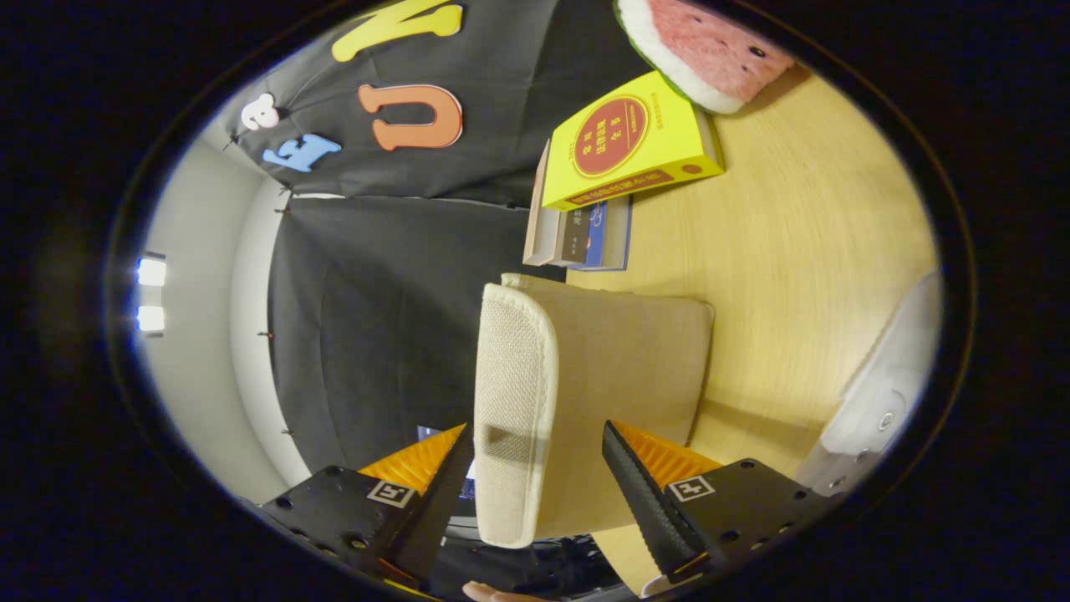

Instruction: Open the storage box then place both shoes into the box .Put the left shoe in first, then the right shoe, with the right side of both shoes facing outward in a uniform manner.

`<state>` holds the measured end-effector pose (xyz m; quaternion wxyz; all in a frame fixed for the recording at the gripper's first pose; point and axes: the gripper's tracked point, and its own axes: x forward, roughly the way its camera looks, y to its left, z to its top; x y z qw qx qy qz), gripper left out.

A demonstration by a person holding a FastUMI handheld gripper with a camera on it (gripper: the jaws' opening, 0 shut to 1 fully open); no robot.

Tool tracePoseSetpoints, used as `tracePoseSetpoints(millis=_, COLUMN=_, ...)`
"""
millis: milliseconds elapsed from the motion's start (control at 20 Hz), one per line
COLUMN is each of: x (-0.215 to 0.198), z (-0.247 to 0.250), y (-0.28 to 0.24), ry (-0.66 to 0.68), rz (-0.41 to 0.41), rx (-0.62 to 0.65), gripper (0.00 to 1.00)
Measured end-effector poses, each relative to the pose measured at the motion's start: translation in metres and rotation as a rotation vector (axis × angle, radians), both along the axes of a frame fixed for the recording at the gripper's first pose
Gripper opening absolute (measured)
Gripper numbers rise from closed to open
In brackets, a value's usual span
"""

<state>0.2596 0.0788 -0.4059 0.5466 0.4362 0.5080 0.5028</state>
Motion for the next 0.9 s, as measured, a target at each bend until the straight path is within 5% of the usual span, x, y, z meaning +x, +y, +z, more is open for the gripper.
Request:
tracePoseSetpoints(millis=100, x=-0.006, z=0.006, y=0.003, ry=0.000, rz=0.025, rx=0.019, gripper=0.93)
tracePoseSetpoints(millis=500, x=-0.012, z=0.015, y=-0.012, ry=0.038, rz=-0.013, rx=-0.111, gripper=0.17)
tracePoseSetpoints(millis=600, x=-0.015, z=0.022, y=-0.016, ry=0.032, rz=-0.021, rx=-0.152, gripper=0.15)
tracePoseSetpoints(millis=700, x=-0.012, z=0.037, y=-0.018, ry=0.046, rz=-0.077, rx=-0.171, gripper=0.00)
tracePoseSetpoints(millis=900, x=-0.021, z=0.070, y=-0.014, ry=-0.002, rz=-0.108, rx=-0.227, gripper=0.00)
